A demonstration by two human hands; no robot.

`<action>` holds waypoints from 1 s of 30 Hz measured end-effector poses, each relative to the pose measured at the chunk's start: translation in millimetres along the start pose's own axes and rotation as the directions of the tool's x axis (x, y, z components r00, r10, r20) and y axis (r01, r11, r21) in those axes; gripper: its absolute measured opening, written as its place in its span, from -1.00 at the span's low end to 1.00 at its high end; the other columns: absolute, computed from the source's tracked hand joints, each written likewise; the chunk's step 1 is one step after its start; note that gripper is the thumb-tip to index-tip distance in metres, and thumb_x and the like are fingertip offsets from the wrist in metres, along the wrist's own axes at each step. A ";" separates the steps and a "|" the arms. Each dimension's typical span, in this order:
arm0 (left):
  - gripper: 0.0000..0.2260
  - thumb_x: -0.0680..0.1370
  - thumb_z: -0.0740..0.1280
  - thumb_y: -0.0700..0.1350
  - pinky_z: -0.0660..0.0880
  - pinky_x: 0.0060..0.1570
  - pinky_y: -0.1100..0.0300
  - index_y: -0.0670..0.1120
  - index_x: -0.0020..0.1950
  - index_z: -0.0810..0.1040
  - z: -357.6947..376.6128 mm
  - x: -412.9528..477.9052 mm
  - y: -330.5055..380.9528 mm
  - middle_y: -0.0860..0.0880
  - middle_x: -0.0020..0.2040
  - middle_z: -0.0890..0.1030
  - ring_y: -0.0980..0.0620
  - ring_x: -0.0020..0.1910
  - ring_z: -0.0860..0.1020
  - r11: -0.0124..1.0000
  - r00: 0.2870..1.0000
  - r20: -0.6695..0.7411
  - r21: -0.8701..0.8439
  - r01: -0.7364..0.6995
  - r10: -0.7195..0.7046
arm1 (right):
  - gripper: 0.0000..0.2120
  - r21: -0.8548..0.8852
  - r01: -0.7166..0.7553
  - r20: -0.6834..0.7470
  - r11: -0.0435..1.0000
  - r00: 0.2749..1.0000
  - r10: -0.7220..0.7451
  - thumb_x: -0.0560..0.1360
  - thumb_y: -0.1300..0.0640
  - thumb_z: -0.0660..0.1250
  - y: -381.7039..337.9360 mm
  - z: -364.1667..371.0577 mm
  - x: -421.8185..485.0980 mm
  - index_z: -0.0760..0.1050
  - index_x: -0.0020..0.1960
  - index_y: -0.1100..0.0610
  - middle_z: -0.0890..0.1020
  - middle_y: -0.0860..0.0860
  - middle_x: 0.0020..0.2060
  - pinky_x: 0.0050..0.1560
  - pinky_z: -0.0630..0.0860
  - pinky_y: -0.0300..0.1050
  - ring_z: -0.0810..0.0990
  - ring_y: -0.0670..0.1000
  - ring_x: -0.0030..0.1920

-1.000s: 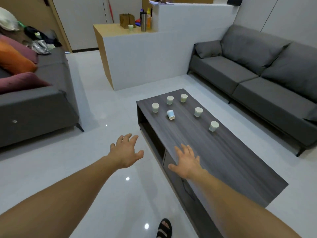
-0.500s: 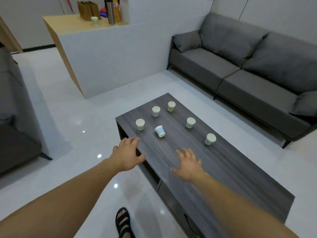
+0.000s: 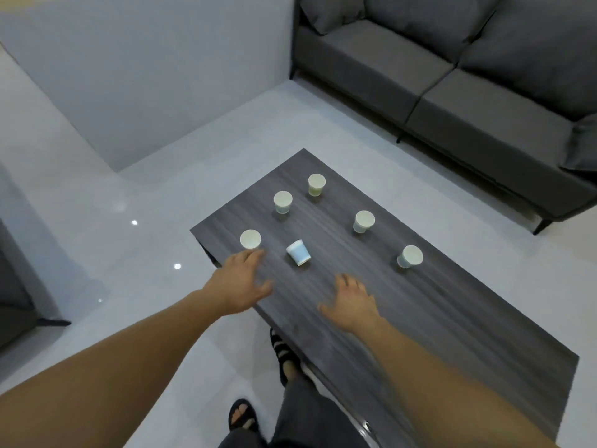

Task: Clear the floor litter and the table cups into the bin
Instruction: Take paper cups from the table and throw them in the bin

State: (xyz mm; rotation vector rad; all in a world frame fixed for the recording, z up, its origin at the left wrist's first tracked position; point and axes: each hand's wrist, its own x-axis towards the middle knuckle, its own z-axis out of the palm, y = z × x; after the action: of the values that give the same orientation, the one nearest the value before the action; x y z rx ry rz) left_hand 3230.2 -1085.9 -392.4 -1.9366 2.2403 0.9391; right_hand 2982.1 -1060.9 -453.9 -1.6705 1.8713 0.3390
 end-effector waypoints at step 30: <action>-0.31 0.42 0.36 0.22 0.33 0.21 0.23 0.14 0.48 0.17 77.5 235.3 -99.3 0.08 0.42 0.31 0.08 0.30 0.38 0.836 0.975 0.147 -0.505 0.217 -0.165 | -0.29 0.445 0.502 0.018 0.741 0.823 -0.568 0.25 -0.18 0.41 -90.6 47.6 282.2 0.28 0.35 -0.11 0.48 -0.16 0.21 0.16 0.50 -0.10 0.47 -0.10 0.21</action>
State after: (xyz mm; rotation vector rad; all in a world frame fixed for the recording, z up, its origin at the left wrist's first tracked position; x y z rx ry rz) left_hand 3240.9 -1263.5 -591.4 -2.1881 1.8137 1.7015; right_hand 3074.4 -1279.1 -638.4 -1.7216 1.1558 -0.1727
